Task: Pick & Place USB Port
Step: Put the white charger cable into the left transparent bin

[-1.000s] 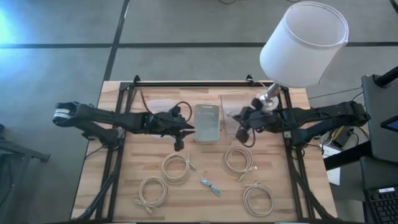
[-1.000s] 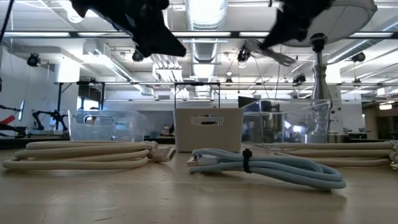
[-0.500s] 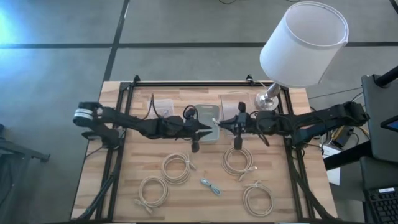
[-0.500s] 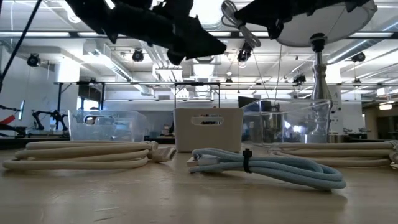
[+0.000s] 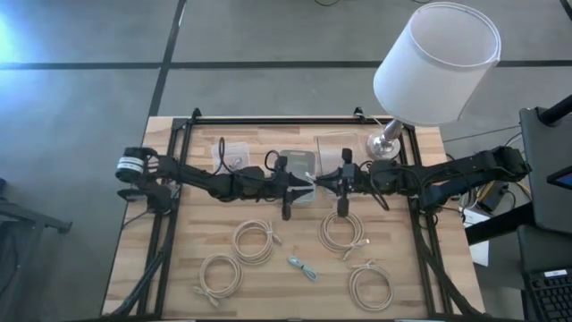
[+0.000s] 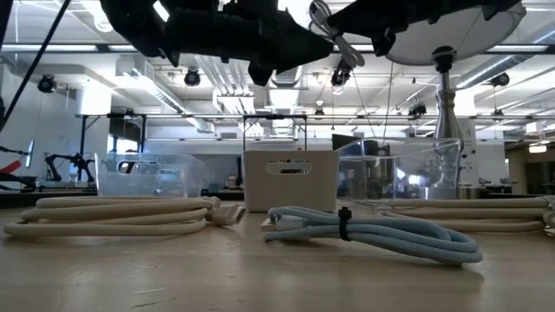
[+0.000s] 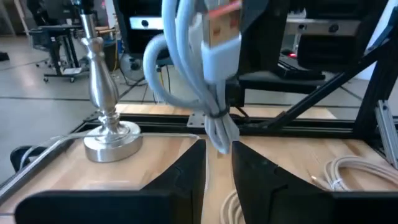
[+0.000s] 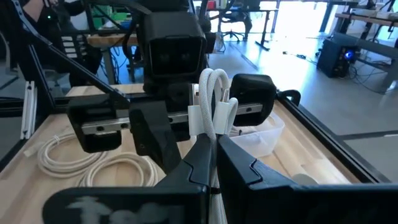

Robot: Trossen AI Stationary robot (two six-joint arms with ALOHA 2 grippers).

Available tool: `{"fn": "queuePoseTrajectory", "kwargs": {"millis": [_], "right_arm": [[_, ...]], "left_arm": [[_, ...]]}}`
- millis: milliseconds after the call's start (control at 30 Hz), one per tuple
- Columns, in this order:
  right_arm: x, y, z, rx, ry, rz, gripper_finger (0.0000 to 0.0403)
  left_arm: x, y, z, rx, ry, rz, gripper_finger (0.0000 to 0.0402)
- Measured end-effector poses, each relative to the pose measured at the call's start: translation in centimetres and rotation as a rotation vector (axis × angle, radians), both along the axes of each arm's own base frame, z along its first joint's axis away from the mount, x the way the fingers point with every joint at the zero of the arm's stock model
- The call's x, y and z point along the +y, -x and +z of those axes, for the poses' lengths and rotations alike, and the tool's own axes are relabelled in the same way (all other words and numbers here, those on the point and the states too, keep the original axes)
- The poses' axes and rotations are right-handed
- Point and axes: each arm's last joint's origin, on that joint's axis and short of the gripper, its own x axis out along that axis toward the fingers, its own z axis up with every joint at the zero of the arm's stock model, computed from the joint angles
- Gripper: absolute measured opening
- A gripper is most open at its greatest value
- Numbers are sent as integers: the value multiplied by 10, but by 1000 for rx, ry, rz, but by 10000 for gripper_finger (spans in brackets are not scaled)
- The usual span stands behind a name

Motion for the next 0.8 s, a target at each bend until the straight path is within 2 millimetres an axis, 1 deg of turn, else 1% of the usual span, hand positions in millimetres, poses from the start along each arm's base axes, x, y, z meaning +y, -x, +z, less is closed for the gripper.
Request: {"fn": "queuePoseTrajectory", "kwargs": {"millis": [167,667,800], "right_arm": [[0,0,0,0,0,0,13],[0,0,0,3,44,9,13],[0,0,0,5,45,8,13]], "left_arm": [[-1,-2,6,-25,17,-21,81],[-1,-3,8,-39,84,-37,81],[3,-3,7,-29,81,-33,96]]}}
